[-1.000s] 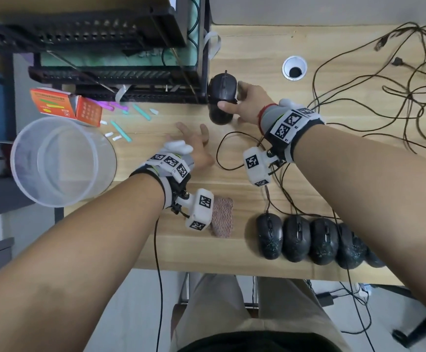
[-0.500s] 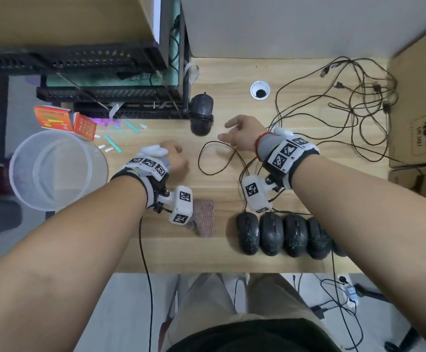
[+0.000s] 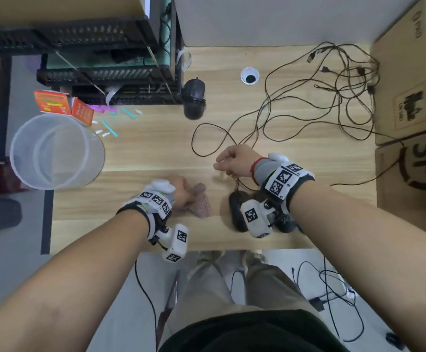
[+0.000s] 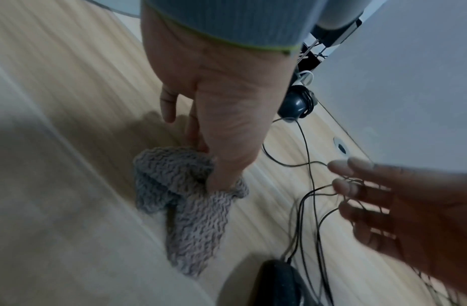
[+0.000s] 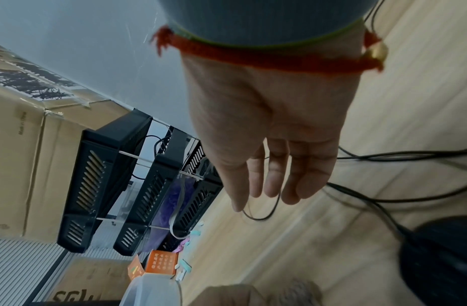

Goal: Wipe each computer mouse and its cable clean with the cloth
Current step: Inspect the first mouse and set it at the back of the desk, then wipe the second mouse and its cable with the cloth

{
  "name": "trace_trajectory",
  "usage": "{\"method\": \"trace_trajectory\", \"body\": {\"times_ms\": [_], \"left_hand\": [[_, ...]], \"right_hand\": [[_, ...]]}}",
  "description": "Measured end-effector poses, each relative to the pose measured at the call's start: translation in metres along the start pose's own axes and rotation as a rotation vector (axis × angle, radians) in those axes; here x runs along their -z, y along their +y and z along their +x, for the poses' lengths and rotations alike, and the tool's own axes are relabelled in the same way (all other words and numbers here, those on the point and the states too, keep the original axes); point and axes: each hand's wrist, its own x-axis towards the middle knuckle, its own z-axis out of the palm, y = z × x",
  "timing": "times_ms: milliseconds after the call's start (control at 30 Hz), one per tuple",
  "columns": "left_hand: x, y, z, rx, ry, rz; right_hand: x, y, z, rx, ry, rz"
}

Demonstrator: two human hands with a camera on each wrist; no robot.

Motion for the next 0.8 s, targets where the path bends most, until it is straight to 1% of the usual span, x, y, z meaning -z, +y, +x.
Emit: {"method": "trace_trajectory", "body": {"times_ms": [67,133,200,267,300,367,433,467,533,600,633,700,800], "left_hand": [[0.004,0.005,-0.005,-0.031,0.049,-0.110],[0.003,0.021,-0.015,-0.104,0.074,-0.229],[0.009,0.041,-0.021,-0.186,0.079,-0.345],[0.015,0.063,-0.030,-0.254,0.059,-0.447],[0.018,0.074,-0.034,-0.287,0.044,-0.500],[0.020,0.095,-0.043,-0.327,0.033,-0.590],[0.017,0.111,-0.050,-0.339,0.086,-0.650],[0.015,0.114,-0.050,-0.322,0.120,-0.682],[0.001,0.118,-0.048,-0.235,0.181,-0.718],[-0.018,0.115,-0.042,-0.122,0.222,-0.640],[-0.031,0.113,-0.039,-0.070,0.212,-0.577],[-0.058,0.111,-0.035,-0.008,0.163,-0.495],[-0.087,0.110,-0.032,0.026,0.193,-0.430]], "right_hand": [[0.000,0.009,-0.009,0.005,-0.019,-0.020],[0.005,0.023,-0.027,0.058,-0.054,-0.059],[0.011,0.031,-0.039,0.123,-0.113,-0.106],[0.017,0.036,-0.049,0.153,-0.151,-0.122],[0.022,0.037,-0.053,0.146,-0.146,-0.126],[0.031,0.042,-0.060,0.139,-0.075,-0.087],[0.039,0.048,-0.065,0.136,0.032,0.087],[0.042,0.051,-0.064,0.131,0.082,0.185],[0.051,0.059,-0.070,0.113,0.176,0.334],[0.059,0.066,-0.076,0.103,0.265,0.383],[0.064,0.070,-0.078,0.103,0.299,0.396],[0.070,0.083,-0.080,0.087,0.329,0.422],[0.075,0.099,-0.080,0.060,0.333,0.438]]}}
